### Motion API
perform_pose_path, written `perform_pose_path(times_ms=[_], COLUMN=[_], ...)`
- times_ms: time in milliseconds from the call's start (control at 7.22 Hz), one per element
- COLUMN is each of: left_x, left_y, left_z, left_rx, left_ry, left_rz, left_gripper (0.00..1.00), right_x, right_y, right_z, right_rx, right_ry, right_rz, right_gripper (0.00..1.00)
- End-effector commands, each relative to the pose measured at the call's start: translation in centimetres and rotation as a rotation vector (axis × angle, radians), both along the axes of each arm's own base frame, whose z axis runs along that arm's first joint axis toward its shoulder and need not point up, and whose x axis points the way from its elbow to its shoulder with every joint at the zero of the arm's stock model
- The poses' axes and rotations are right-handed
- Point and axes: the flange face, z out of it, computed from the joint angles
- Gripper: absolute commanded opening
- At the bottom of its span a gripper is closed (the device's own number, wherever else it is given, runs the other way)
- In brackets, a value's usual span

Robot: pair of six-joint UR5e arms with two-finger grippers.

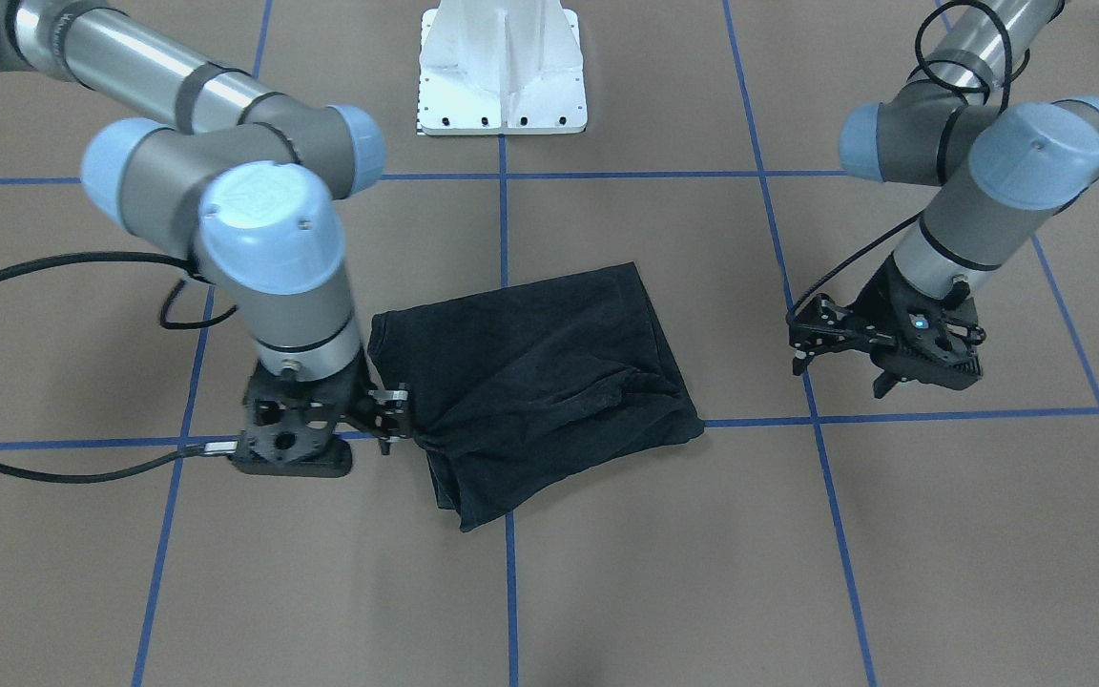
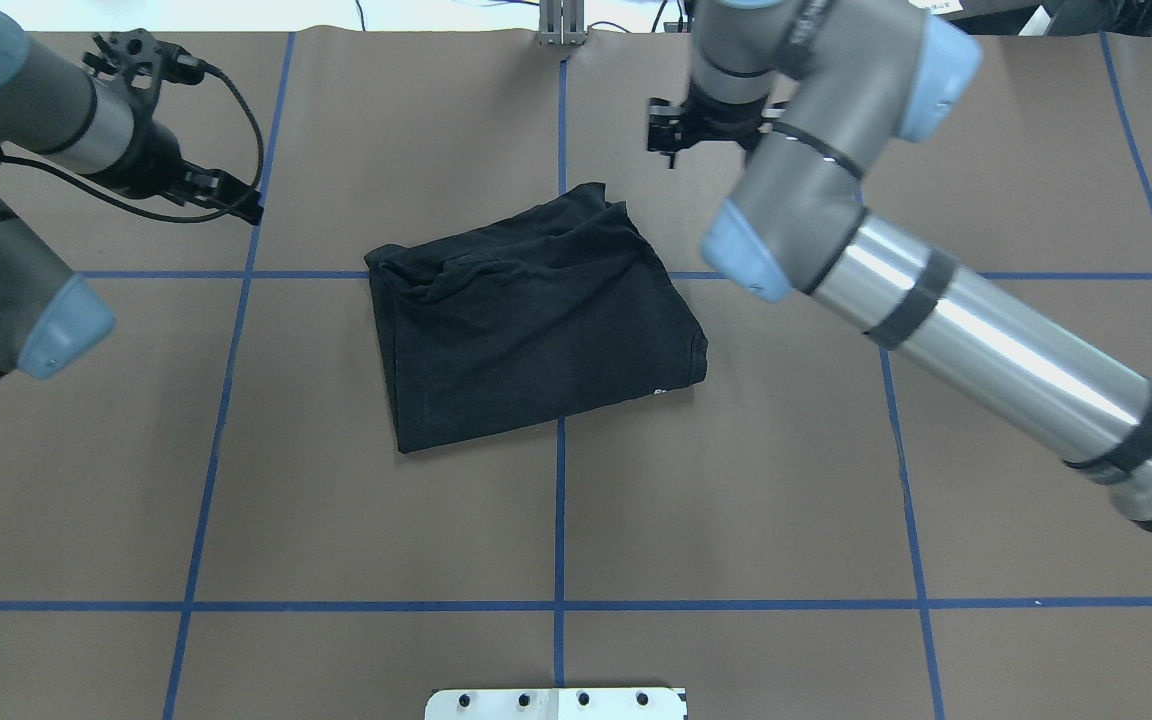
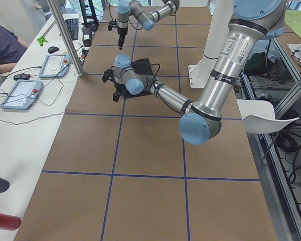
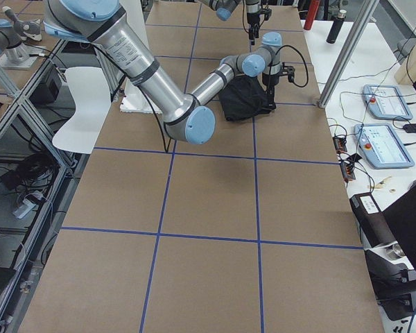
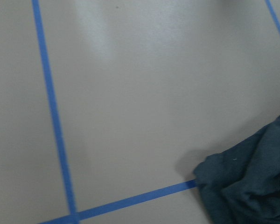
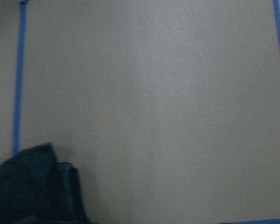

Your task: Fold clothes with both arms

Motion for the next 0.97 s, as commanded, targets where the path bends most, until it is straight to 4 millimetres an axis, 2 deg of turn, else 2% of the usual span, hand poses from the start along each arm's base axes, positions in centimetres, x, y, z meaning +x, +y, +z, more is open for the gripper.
perform_pose_path(times_ms=[0,138,277,415,554,692,831], left_x=[-8.3,-12.8,-15.6,-18.1,-20.2,-22.3,-25.4], left_y=[-2.0,-2.3,-2.6,-2.1,-2.0,-2.1,-2.2], left_z=[4.9,8.2,9.7,11.9,13.1,13.5,14.9], left_rx=[0.001,-0.086,-0.113,-0.231,-0.311,-0.278,-0.247], left_ry=[-0.147,-0.177,-0.195,-0.215,-0.229,-0.234,-0.237], left_rz=[0.066,0.076,0.108,0.093,0.069,0.086,0.111], left_gripper=[1.0,1.0,1.0,1.0,1.0,1.0,1.0], right_x=[10.5,16.3,21.3,26.7,32.4,37.2,41.5], right_y=[0.5,0.6,1.2,2.0,3.6,5.9,9.1], right_z=[10.8,16.4,21.3,25.5,29.8,33.7,37.6], right_rx=[0.016,0.027,0.021,0.034,0.031,0.03,0.014], right_ry=[0.033,0.046,0.049,0.063,0.066,0.052,0.041], right_rz=[-0.122,-0.179,-0.229,-0.261,-0.277,-0.298,-0.296], right_gripper=[1.0,1.0,1.0,1.0,1.0,1.0,1.0])
